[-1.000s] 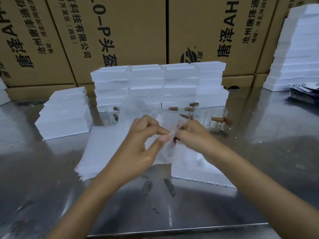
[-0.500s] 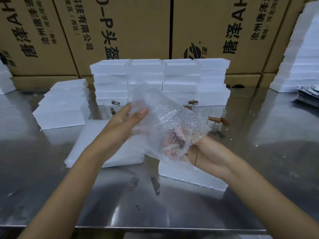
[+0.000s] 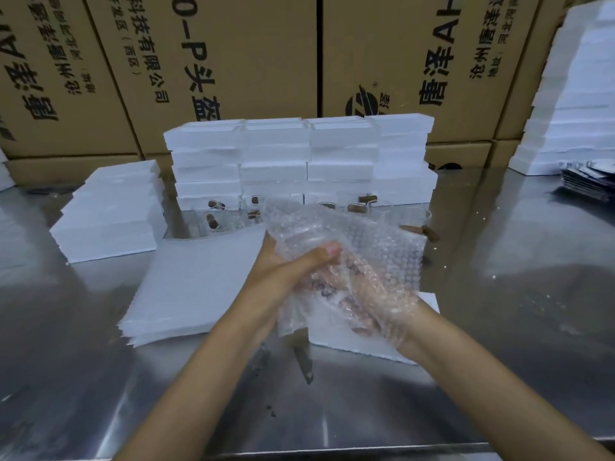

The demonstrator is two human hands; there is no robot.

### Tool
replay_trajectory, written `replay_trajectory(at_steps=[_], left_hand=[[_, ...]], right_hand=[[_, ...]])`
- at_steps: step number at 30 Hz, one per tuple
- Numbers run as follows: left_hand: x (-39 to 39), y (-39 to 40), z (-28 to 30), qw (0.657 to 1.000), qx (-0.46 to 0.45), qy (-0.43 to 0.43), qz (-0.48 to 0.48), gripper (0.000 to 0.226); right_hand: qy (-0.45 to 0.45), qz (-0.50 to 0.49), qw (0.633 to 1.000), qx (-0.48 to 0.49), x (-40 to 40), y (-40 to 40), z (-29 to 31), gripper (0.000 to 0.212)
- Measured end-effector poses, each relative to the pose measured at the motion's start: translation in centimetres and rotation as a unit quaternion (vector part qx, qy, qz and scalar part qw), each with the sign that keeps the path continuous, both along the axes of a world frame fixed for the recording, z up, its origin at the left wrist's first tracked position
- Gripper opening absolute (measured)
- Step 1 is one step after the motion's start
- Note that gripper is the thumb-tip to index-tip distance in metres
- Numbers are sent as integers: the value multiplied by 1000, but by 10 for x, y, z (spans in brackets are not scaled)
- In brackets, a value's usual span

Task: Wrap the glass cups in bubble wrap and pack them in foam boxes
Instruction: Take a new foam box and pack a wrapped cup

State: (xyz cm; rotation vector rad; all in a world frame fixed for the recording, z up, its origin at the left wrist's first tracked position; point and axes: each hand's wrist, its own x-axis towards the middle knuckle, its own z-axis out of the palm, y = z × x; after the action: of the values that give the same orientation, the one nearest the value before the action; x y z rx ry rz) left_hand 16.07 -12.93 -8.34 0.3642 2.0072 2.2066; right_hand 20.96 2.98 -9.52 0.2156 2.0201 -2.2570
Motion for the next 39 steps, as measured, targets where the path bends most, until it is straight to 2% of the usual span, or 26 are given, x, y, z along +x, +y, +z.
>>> replay_trajectory(at_steps=[3,5,7,9,10,11,14,15,17,18,19,21,24,26,29,30,33,35,39], left_hand=[[2,-2,1,998,58,28,-1,84],[4,-4,4,995,102,17,12,82],[4,-8,8,987,160,5,22,76],[2,-10,12,978,209,-10,20,71],[2,-10,12,974,227,-18,18,71],[3,-8,10,970,241,-26,14,72],[13,6,5,965,257,-47,-11,75],[19,12,2,963,263,-54,-23,74],[31,19,-5,961,269,-55,-33,68],[35,19,-10,967,249,-40,-34,60],[40,16,-15,976,212,-13,-45,53],[48,6,-26,991,108,49,-64,48],[53,-12,-43,994,-33,94,-53,65],[57,-17,-51,978,-121,143,-88,71],[61,-16,-58,940,-249,222,-67,61],[61,-15,-57,936,-260,232,-50,54],[52,-7,-59,950,-205,234,-14,22],[45,-1,-60,957,-183,225,33,9],[42,9,-56,958,-169,220,74,44]], right_hand=[[33,10,997,65,8,12,15,21],[109,-26,990,81,12,17,25,20],[175,-161,970,42,15,22,28,28],[211,-282,936,26,21,29,21,30],[215,-279,935,32,26,30,13,30],[206,-233,950,36,32,28,6,31],[147,-42,988,20,43,9,-4,47],[143,-28,989,22,44,5,-5,45],[149,-79,986,11,44,0,-1,26],[139,-118,983,8,42,0,1,16],[134,-147,980,25,41,2,0,17],[130,-174,971,104,39,7,-5,32],[132,-191,947,222,39,7,-16,28],[146,-194,908,342,37,8,-24,21],[199,-174,812,520,34,8,-35,20],[214,-174,789,549,32,7,-36,20],[269,-205,737,585,24,6,-38,17],[306,-234,717,582,19,4,-40,14],[380,-259,719,520,16,-5,-48,31]])
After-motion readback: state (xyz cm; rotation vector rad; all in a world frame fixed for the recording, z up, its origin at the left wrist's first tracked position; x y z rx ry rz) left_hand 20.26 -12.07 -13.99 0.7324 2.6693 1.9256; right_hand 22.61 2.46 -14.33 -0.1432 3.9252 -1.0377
